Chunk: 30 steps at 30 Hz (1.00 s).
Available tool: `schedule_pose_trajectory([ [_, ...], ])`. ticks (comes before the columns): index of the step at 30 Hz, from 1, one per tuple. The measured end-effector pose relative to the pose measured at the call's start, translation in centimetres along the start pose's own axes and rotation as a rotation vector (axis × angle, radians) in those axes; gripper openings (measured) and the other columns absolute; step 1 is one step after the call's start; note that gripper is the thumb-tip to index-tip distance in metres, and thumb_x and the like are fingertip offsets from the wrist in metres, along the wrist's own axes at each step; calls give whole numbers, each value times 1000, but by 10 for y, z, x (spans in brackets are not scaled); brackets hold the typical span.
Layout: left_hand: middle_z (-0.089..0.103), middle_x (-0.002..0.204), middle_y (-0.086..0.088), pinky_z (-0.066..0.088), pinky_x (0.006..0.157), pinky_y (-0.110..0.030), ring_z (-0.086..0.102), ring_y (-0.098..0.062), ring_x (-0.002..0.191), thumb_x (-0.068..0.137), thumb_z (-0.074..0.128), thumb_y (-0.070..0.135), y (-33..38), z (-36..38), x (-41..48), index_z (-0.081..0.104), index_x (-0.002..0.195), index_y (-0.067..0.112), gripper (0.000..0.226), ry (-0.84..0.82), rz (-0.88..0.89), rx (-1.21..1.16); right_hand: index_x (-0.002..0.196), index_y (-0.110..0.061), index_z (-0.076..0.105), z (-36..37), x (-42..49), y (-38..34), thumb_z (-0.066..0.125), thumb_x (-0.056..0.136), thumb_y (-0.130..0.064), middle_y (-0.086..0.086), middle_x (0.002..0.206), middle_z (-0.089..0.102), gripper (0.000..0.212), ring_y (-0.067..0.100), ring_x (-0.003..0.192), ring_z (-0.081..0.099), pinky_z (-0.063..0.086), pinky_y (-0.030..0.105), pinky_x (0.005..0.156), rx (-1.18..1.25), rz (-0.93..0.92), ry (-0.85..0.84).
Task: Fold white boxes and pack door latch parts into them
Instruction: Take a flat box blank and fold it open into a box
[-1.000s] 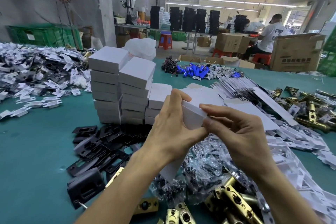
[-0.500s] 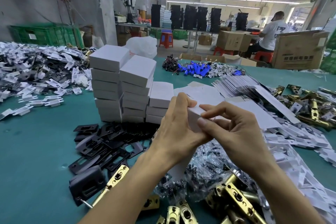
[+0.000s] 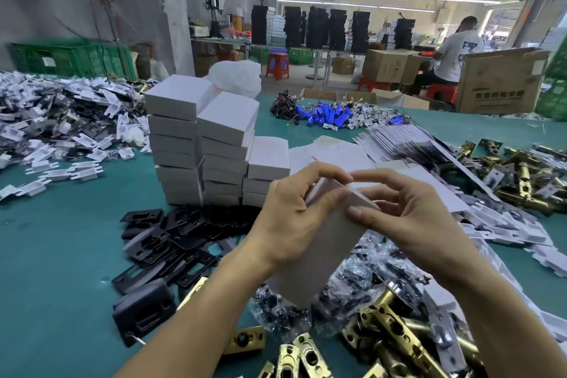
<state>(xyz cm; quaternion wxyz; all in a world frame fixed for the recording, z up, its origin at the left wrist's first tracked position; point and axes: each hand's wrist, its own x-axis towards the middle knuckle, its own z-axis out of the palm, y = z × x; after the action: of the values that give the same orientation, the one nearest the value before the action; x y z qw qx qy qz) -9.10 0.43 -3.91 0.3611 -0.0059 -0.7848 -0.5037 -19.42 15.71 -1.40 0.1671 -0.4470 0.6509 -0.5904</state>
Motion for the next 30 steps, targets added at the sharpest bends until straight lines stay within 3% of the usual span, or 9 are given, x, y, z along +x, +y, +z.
schedule_pose_trajectory([
  [4, 66, 121, 8, 54, 94, -39, 60, -6, 112, 96, 65, 34, 2, 3, 1, 59, 120, 38, 26, 16, -24, 94, 118, -31, 65, -6, 0, 0, 83, 70, -15, 0, 98, 72, 53, 20, 93, 68, 61, 38, 77, -245, -55, 145],
  [7, 60, 110, 4, 52, 79, -27, 59, -4, 96, 91, 67, 45, 11, 1, 4, 55, 107, 29, 25, 297, -157, 144, 118, -35, 59, -2, 2, 0, 79, 75, -10, -4, 108, 62, 54, 15, 103, 61, 60, 32, 78, -312, -237, 357],
  [9, 62, 106, -5, 54, 66, -28, 62, -10, 85, 80, 59, 68, 14, -2, 8, 56, 107, 21, 54, 302, -456, -139, 112, -33, 60, 5, 3, 2, 80, 72, -5, -6, 107, 56, 53, 16, 104, 58, 60, 33, 80, -349, -380, 406],
  [12, 67, 123, -17, 59, 72, -43, 69, -32, 97, 83, 41, 82, 13, -8, 9, 61, 132, 16, 85, -56, -821, -754, 110, -26, 64, 22, 1, 10, 84, 64, 9, 4, 117, 55, 61, 7, 114, 53, 52, 20, 92, -485, -541, 270],
  [14, 70, 119, -16, 59, 76, -45, 70, -33, 96, 86, 43, 79, 7, -12, 8, 71, 126, 15, 80, -84, -808, -989, 104, -33, 59, 33, -1, 13, 83, 65, 9, 2, 132, 51, 63, -4, 126, 45, 40, 9, 98, -514, -500, 94],
  [16, 71, 118, -17, 60, 78, -47, 72, -32, 96, 83, 54, 73, 3, -14, 9, 75, 117, 13, 72, -14, -751, -1077, 103, -38, 55, 40, -3, 12, 84, 72, -9, -8, 143, 46, 51, -3, 138, 36, 33, 14, 107, -503, -407, -12],
  [21, 71, 119, -17, 55, 98, -53, 69, -33, 111, 58, 80, 70, 5, -10, 7, 80, 103, 14, 72, -7, -648, -1039, 113, -44, 59, 49, -7, 2, 76, 69, -53, -23, 148, 42, 49, -8, 137, 38, 42, 31, 109, -296, -219, 20],
  [24, 72, 117, -14, 54, 99, -49, 70, -28, 107, 38, 95, 60, 8, -7, 7, 79, 107, 13, 85, -24, -611, -1005, 109, -41, 66, 42, -7, -3, 75, 72, -50, -25, 143, 46, 39, -8, 136, 40, 41, 30, 110, -200, -187, -5],
  [30, 73, 121, -9, 61, 80, -46, 72, -23, 103, 36, 96, 59, 5, -9, 3, 62, 134, 19, 111, -33, -637, -795, 105, -44, 67, 26, -5, -4, 72, 84, -27, -15, 149, 46, 27, -11, 134, 39, 39, 25, 112, -425, -110, -82],
])
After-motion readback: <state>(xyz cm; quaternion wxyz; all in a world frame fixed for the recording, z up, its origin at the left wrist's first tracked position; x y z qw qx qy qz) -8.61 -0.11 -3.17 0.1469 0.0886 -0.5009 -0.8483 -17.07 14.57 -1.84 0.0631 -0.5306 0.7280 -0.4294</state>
